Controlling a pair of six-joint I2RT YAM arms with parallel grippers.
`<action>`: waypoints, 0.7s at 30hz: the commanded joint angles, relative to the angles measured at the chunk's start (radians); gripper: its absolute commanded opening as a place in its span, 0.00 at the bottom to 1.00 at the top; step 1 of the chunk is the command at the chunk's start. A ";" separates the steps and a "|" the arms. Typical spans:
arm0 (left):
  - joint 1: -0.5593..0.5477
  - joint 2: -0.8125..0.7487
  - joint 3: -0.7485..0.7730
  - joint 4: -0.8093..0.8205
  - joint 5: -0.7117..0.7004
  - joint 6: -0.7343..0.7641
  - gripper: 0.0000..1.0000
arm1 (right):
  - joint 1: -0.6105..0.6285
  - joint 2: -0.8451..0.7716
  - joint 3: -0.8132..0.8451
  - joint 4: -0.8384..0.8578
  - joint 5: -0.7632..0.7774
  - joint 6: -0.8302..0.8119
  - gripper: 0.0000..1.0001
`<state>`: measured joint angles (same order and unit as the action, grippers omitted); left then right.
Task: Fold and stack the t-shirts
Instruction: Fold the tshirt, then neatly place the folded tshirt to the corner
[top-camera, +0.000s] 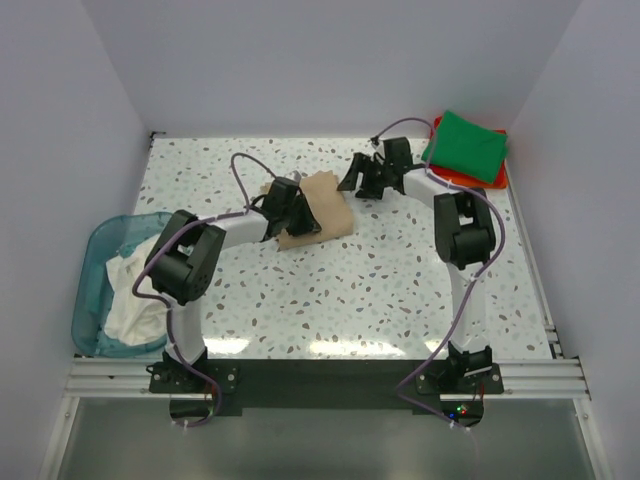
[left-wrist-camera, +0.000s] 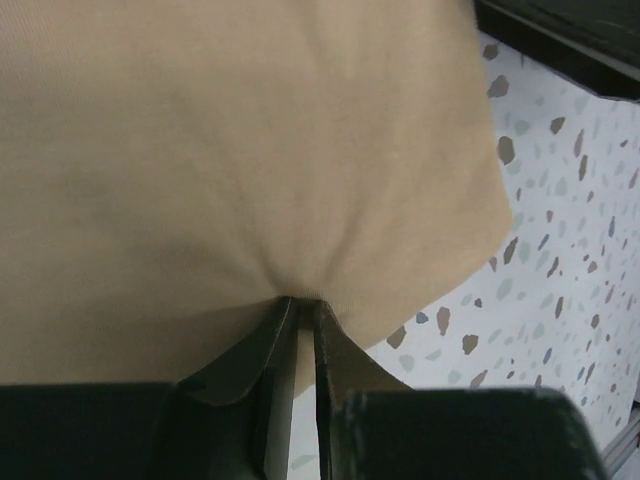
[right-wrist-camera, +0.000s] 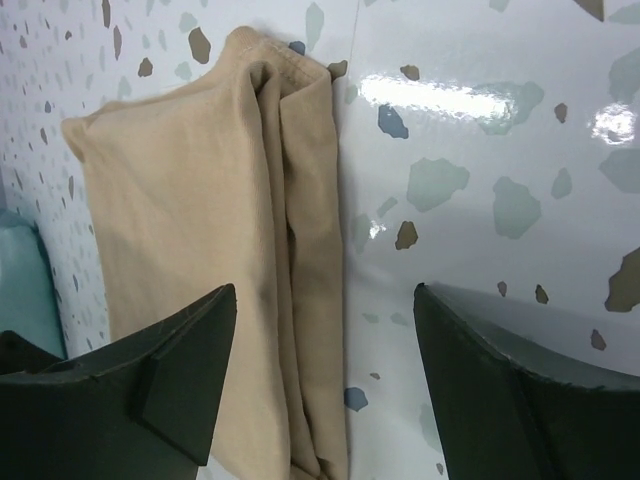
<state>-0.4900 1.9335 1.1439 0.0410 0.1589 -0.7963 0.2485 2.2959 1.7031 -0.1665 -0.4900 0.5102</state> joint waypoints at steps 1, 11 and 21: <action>-0.019 0.025 -0.013 0.019 -0.036 0.014 0.17 | 0.038 0.014 0.009 -0.050 0.025 -0.045 0.75; -0.022 0.009 -0.036 -0.006 -0.061 0.023 0.16 | 0.123 0.053 0.009 -0.140 0.117 -0.062 0.70; -0.021 -0.016 0.026 -0.085 -0.067 0.034 0.15 | 0.172 0.083 0.049 -0.243 0.315 -0.052 0.15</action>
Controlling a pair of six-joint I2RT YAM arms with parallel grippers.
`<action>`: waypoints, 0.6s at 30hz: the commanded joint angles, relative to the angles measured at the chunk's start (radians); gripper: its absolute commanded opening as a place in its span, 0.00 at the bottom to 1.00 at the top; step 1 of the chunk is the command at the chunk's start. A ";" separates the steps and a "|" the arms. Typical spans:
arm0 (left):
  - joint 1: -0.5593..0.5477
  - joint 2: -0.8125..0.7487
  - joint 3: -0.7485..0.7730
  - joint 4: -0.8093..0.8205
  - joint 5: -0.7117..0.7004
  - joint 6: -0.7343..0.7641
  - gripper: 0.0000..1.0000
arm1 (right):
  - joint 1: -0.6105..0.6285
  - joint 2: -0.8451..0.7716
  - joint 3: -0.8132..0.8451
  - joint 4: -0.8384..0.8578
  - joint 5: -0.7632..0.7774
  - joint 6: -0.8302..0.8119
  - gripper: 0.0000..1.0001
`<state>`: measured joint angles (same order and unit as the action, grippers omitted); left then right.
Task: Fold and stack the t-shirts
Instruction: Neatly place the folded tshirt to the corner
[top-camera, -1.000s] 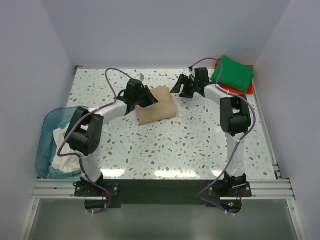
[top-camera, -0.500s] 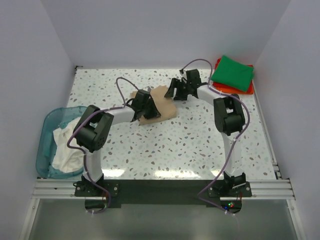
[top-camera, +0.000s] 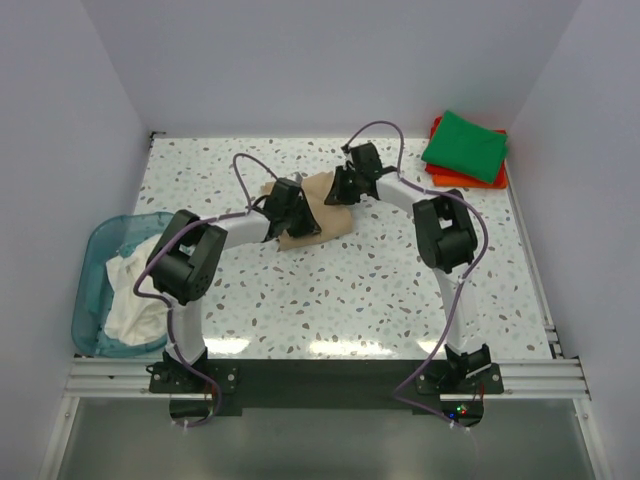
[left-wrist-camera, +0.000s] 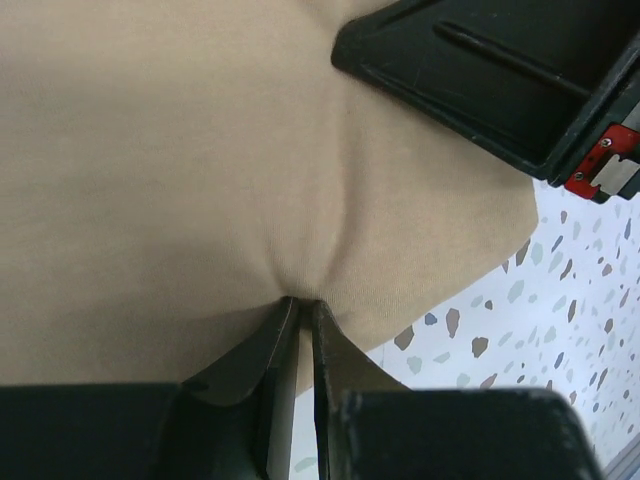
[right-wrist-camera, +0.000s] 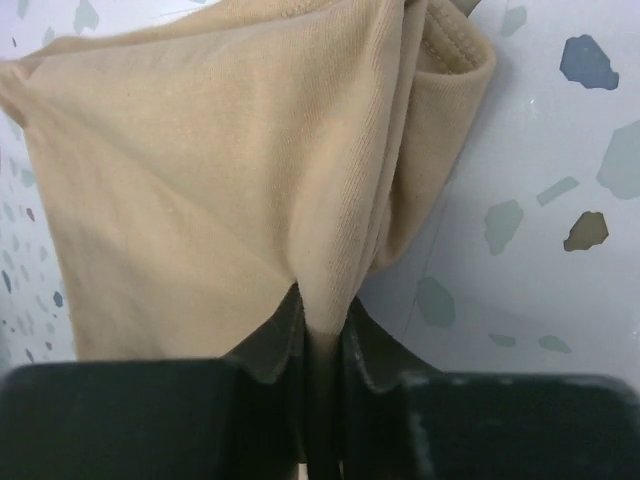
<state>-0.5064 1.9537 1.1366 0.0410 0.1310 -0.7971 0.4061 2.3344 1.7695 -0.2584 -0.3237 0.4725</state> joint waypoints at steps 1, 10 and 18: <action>-0.003 -0.058 0.055 -0.114 -0.044 0.039 0.16 | 0.014 0.028 -0.021 -0.166 0.181 -0.015 0.09; 0.002 -0.246 0.098 -0.311 -0.093 0.084 0.16 | -0.018 -0.116 -0.058 -0.205 0.428 -0.090 0.00; 0.006 -0.406 0.057 -0.406 -0.079 0.162 0.17 | -0.093 -0.122 0.145 -0.364 0.597 -0.279 0.00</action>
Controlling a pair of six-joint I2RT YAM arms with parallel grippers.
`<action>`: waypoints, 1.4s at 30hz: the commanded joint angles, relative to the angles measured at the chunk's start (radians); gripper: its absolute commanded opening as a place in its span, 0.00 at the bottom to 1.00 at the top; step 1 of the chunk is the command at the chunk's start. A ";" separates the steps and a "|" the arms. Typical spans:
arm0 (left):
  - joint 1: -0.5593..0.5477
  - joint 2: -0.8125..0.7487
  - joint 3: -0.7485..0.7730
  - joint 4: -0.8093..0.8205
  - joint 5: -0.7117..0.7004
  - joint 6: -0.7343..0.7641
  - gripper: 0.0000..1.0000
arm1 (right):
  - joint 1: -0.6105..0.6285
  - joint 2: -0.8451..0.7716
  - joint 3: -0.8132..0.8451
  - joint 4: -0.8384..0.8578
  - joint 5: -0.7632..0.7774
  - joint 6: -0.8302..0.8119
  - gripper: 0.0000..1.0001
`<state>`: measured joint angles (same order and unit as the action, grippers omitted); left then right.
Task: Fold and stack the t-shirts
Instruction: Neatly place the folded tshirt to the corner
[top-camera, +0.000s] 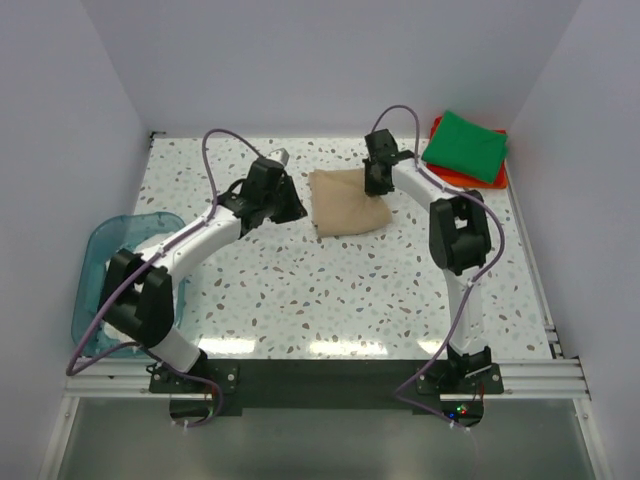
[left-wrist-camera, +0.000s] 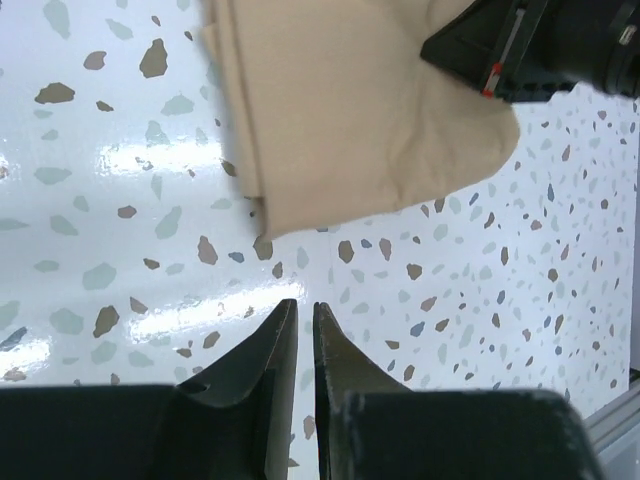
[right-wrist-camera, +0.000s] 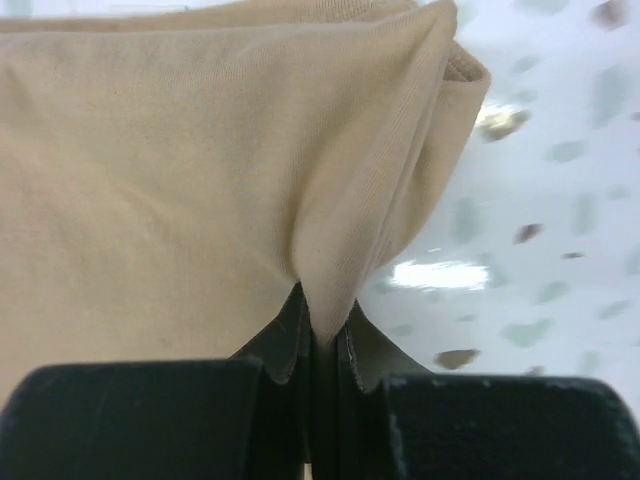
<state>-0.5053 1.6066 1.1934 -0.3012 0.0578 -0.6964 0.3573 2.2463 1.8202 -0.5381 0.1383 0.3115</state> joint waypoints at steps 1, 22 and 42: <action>0.011 -0.069 -0.008 -0.078 0.000 0.075 0.17 | -0.049 -0.031 0.109 -0.094 0.170 -0.164 0.00; 0.100 -0.180 -0.041 -0.122 0.146 0.205 0.17 | -0.150 0.091 0.596 -0.197 0.284 -0.489 0.00; 0.197 -0.073 -0.058 -0.089 0.257 0.271 0.17 | -0.258 0.168 0.807 0.024 0.253 -0.529 0.00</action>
<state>-0.3214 1.5280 1.1336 -0.4133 0.2771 -0.4576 0.1078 2.4199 2.5515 -0.6296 0.3973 -0.2028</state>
